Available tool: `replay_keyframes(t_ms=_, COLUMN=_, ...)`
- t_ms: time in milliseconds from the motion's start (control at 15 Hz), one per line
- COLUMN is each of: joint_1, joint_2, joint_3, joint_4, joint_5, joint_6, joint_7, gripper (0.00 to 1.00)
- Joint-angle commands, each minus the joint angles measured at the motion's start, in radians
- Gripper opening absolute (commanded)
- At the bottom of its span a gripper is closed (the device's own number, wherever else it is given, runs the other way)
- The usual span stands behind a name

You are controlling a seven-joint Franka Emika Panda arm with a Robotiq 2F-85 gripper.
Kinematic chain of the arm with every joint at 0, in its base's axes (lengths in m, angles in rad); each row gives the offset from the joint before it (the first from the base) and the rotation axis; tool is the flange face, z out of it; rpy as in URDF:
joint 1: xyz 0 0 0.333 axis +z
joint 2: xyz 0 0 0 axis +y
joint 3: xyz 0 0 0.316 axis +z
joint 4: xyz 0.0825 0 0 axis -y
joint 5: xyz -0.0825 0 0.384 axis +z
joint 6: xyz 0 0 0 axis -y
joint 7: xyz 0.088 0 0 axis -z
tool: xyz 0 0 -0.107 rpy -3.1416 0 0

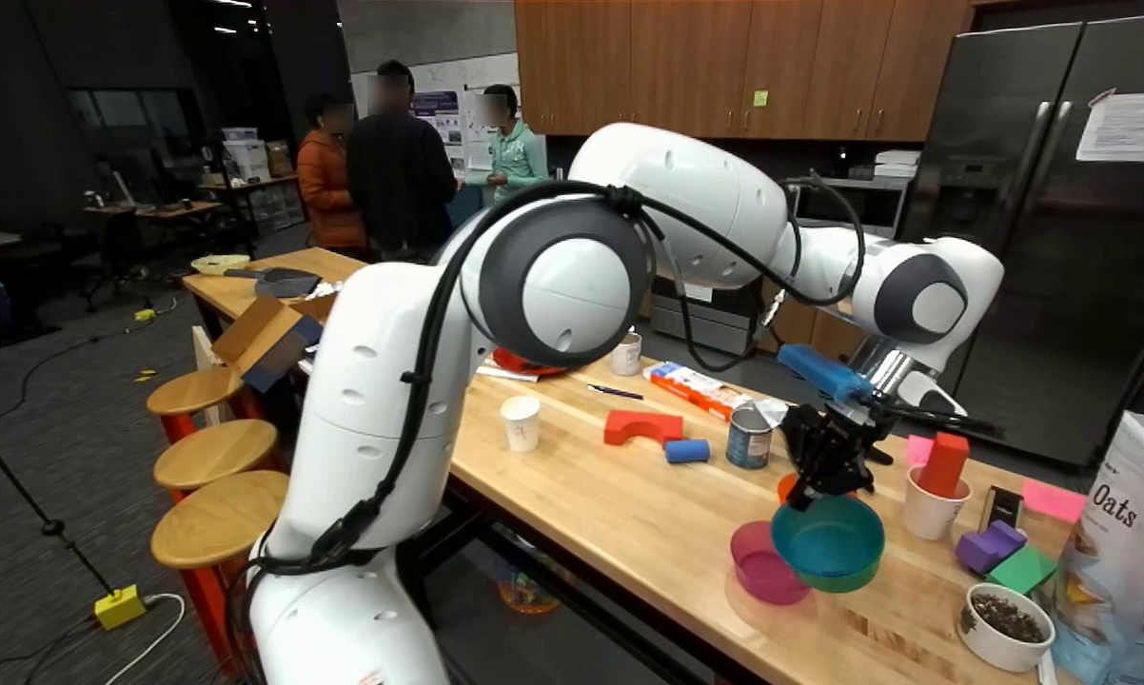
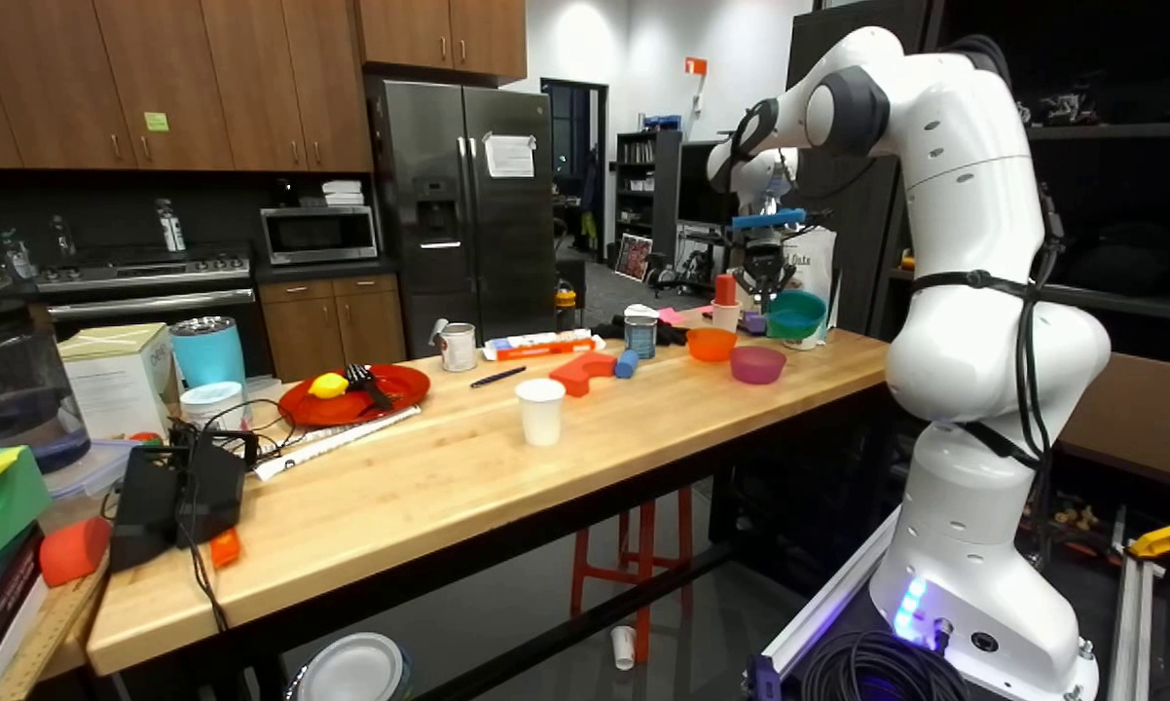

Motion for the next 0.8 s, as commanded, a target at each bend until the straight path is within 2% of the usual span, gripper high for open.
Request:
replay_keyframes(t_ms=0, joint_1=-0.042, joint_2=0.119, joint_3=0.045, joint_4=0.108, joint_5=0.046, joint_6=-0.062, joint_7=-0.117, gripper=0.02)
replay_keyframes(t_ms=333, joint_1=-0.066, joint_2=0.213, joint_3=0.073, joint_4=0.148, joint_5=0.062, joint_6=-0.105, joint_7=-0.181, gripper=0.02)
replay_keyframes(t_ms=733, joint_1=-0.075, joint_2=0.242, joint_3=0.069, joint_4=0.206, joint_5=0.053, joint_6=-0.186, joint_7=-0.160, gripper=0.02)
